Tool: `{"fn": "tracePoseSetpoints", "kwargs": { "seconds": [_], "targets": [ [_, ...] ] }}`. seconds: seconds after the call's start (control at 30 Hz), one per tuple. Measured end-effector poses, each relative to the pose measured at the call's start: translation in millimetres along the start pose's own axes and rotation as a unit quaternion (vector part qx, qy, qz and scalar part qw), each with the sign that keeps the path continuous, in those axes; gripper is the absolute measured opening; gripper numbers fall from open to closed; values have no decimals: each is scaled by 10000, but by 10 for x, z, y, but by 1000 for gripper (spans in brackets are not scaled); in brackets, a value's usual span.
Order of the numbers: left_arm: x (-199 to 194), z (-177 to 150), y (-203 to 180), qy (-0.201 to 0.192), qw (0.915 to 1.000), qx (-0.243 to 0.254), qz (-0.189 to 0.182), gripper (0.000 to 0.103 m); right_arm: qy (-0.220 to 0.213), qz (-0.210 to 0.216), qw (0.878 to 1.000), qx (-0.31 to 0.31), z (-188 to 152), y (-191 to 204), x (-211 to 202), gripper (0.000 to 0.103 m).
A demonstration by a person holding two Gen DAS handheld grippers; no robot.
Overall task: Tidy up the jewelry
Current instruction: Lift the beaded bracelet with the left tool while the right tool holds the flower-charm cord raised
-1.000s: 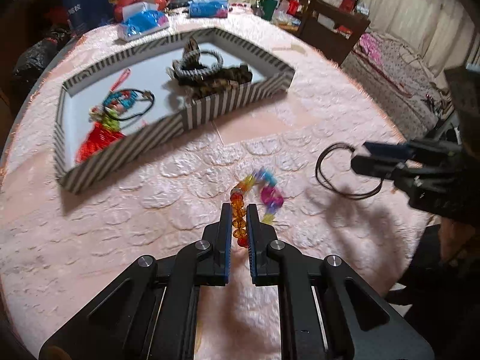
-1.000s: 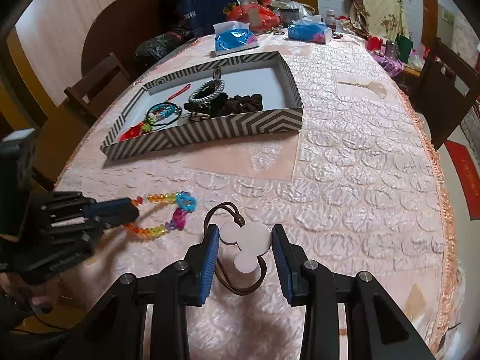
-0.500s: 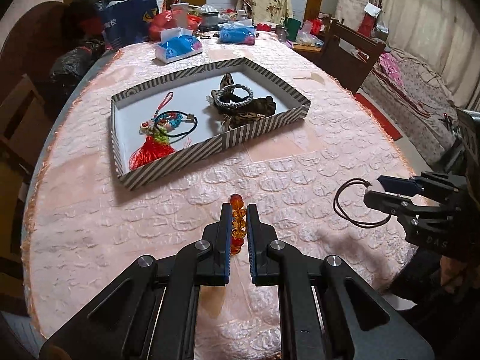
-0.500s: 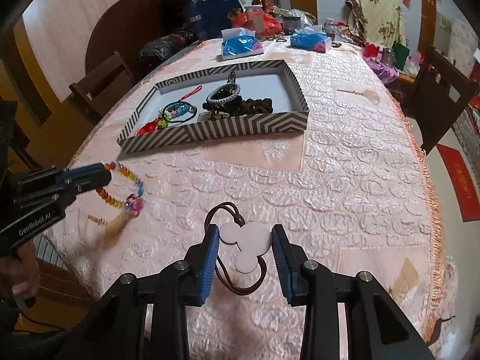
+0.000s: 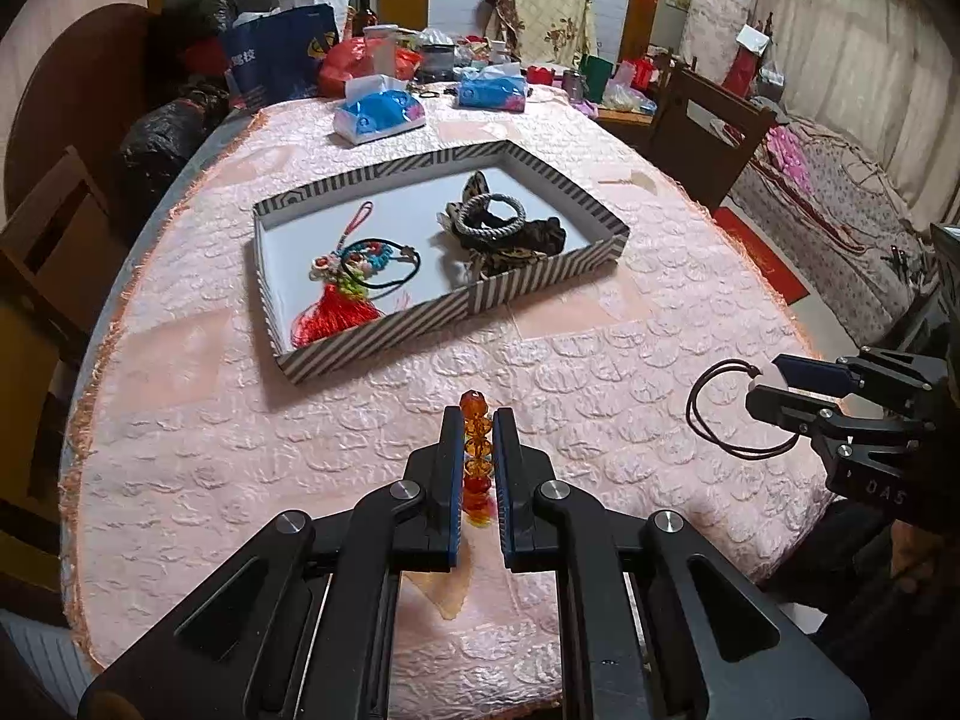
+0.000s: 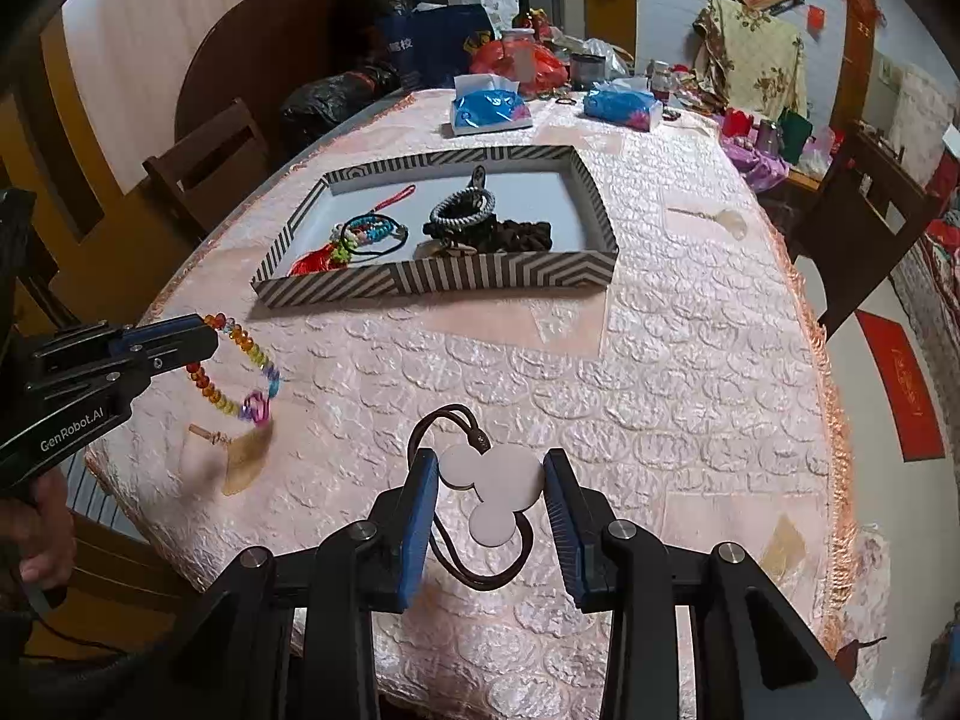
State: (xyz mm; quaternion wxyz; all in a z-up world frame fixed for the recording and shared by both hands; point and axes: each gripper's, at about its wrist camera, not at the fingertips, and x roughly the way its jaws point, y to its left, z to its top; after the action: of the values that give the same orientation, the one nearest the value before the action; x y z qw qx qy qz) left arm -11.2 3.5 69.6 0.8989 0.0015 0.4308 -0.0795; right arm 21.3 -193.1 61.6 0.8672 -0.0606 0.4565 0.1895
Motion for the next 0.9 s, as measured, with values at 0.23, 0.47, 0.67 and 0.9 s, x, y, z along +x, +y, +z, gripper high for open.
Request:
{"fn": "tracePoseSetpoints", "kwargs": {
  "seconds": [0.23,0.47,0.67,0.9],
  "targets": [
    [25,47,67,-5,9999,-75,72,8,-59,-26,10000,-73,148,20,15,34],
    [127,89,62,61,9999,-68,53,8,-22,-65,9999,-75,234,-13,89,34],
    [233,127,68,168,9998,-81,-40,8,39,-70,10000,-40,253,-39,159,34],
    [175,543,224,-31,9998,-176,-83,8,-26,-99,9999,-45,547,-38,170,34]
  ]
}}
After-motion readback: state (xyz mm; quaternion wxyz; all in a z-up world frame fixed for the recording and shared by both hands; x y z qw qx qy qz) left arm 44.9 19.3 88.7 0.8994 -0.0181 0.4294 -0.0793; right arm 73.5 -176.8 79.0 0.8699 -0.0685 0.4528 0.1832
